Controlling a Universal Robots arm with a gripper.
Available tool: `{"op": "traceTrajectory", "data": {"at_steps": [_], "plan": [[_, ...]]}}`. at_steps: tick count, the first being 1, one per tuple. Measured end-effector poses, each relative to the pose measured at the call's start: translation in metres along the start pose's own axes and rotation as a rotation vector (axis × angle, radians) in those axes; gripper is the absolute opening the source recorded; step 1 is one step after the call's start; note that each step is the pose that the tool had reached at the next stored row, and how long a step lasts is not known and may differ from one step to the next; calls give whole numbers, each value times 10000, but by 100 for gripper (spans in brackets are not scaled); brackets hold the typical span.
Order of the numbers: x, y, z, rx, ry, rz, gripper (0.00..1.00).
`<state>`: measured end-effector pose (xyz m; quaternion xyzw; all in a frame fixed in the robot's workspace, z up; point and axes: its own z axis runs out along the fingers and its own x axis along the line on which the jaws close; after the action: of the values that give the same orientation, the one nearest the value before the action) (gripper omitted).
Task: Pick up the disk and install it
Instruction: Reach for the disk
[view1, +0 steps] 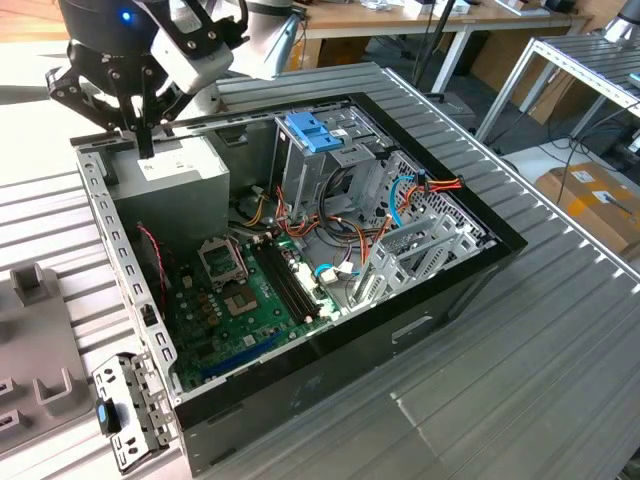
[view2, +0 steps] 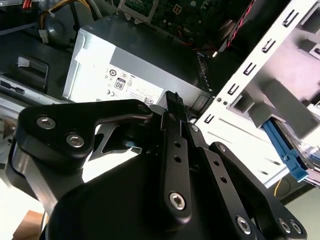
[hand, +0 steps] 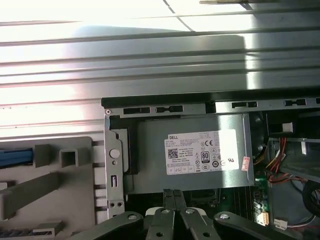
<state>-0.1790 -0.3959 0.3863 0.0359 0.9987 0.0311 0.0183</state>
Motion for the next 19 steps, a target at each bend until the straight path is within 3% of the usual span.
{"op": "traceTrajectory", "data": {"at_steps": [19], "plan": [[322, -23, -13, 0, -7, -1, 11]]}}
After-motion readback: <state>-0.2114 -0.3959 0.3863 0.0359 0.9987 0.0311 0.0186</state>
